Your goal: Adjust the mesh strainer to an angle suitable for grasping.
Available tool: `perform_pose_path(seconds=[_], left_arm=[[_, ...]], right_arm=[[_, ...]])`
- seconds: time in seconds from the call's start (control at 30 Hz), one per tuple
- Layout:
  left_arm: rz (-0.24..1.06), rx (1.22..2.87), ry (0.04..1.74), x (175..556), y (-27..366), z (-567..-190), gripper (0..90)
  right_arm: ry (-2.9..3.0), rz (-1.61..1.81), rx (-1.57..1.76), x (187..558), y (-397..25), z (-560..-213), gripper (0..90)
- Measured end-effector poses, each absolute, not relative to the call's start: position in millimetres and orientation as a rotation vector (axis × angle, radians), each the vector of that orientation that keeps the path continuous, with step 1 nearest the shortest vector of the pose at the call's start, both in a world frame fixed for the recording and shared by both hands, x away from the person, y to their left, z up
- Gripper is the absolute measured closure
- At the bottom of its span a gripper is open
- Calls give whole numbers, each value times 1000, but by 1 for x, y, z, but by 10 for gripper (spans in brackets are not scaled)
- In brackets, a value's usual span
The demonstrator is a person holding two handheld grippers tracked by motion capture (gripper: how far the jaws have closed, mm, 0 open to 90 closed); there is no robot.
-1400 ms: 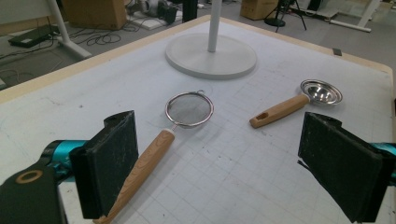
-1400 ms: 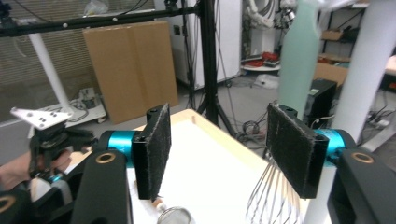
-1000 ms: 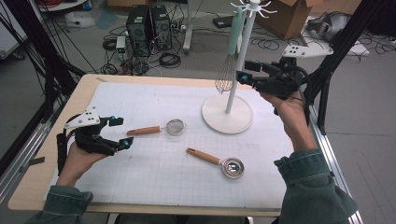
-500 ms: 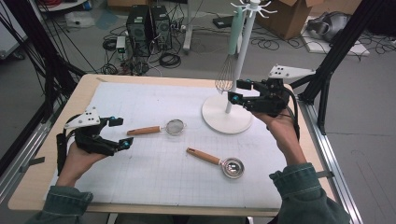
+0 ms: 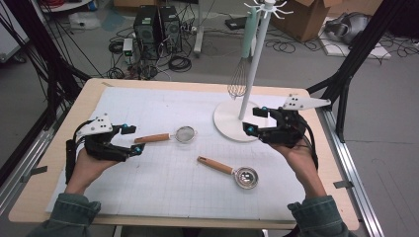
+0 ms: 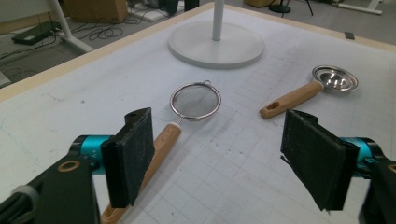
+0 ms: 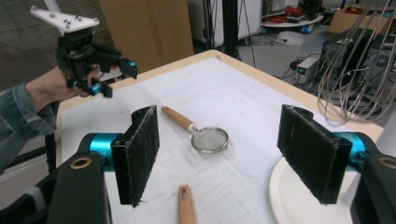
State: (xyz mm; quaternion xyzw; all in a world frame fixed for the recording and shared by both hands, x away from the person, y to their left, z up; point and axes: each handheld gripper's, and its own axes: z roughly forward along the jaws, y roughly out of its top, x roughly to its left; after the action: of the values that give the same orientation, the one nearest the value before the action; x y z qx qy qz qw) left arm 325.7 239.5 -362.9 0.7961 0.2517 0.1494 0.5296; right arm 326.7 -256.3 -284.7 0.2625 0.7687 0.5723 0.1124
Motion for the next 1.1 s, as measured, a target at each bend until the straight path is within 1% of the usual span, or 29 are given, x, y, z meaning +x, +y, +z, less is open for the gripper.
perform_pose_path(seconds=[0.13,0.27,0.3,0.33,0.4,0.43,0.47,0.53,0.7,1.1], left_arm=[[384,1929,596,335,239,-365,354],[425,1976,644,346,241,-371,479],[422,1985,655,350,241,-373,516],[422,1998,663,354,242,-375,576],[432,2017,696,361,243,-380,668],[441,2031,710,365,243,-382,738],[446,2031,727,368,243,-385,760],[459,2032,736,373,244,-389,836],[476,2070,790,387,246,-403,893],[425,2110,864,407,248,-429,896]], right_arm=[[2260,1666,775,317,-260,-296,280],[2262,1662,785,310,-265,-307,279],[2263,1661,783,309,-266,-309,280],[2267,1662,788,307,-267,-311,280],[2269,1658,787,305,-269,-314,280],[2269,1659,791,305,-270,-316,280],[2269,1659,787,303,-271,-317,280],[2267,1663,784,301,-273,-320,280],[2261,1667,789,297,-278,-323,280],[2259,1665,813,290,-286,-331,280]])
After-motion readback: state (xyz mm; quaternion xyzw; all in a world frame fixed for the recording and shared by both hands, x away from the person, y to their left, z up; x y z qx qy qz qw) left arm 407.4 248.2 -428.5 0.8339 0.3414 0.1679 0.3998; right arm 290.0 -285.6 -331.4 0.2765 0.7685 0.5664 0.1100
